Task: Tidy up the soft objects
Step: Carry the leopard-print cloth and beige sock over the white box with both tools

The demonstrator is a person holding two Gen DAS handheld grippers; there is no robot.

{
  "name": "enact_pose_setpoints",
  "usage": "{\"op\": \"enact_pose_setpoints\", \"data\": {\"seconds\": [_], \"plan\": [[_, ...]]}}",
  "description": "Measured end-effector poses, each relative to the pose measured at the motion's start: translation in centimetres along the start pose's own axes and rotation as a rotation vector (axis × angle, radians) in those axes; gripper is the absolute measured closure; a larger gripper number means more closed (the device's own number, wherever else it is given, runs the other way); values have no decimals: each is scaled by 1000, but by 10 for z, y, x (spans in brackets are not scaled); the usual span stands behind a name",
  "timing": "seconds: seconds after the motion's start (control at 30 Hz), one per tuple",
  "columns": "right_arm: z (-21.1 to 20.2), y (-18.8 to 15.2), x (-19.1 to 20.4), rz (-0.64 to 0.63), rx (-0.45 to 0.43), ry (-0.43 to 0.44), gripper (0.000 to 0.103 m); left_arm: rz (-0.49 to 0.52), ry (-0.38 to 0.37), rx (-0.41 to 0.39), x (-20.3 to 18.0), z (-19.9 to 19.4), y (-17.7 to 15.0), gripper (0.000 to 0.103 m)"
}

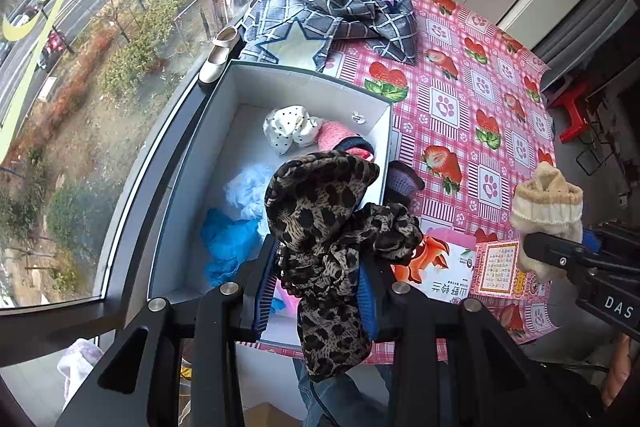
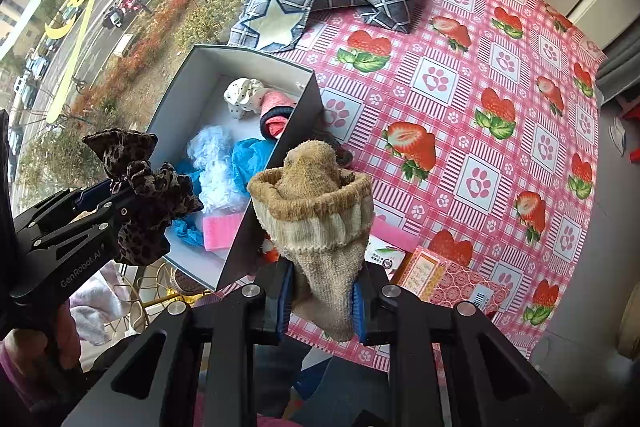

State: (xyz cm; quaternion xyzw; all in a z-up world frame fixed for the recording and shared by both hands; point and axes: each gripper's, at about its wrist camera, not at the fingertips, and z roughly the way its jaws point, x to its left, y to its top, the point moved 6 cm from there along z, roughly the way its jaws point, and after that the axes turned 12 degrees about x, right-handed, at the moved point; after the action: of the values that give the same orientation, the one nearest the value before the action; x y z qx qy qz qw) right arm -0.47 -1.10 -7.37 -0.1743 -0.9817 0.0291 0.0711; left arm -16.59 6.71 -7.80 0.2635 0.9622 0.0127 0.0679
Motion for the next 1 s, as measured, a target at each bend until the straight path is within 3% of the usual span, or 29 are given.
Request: {"op": "enact_pose_setpoints", "data": {"seconds": [1.0], "plan": [[10, 8, 32, -68, 21, -17, 79, -72, -8, 16, 34, 4, -8, 64]]}}
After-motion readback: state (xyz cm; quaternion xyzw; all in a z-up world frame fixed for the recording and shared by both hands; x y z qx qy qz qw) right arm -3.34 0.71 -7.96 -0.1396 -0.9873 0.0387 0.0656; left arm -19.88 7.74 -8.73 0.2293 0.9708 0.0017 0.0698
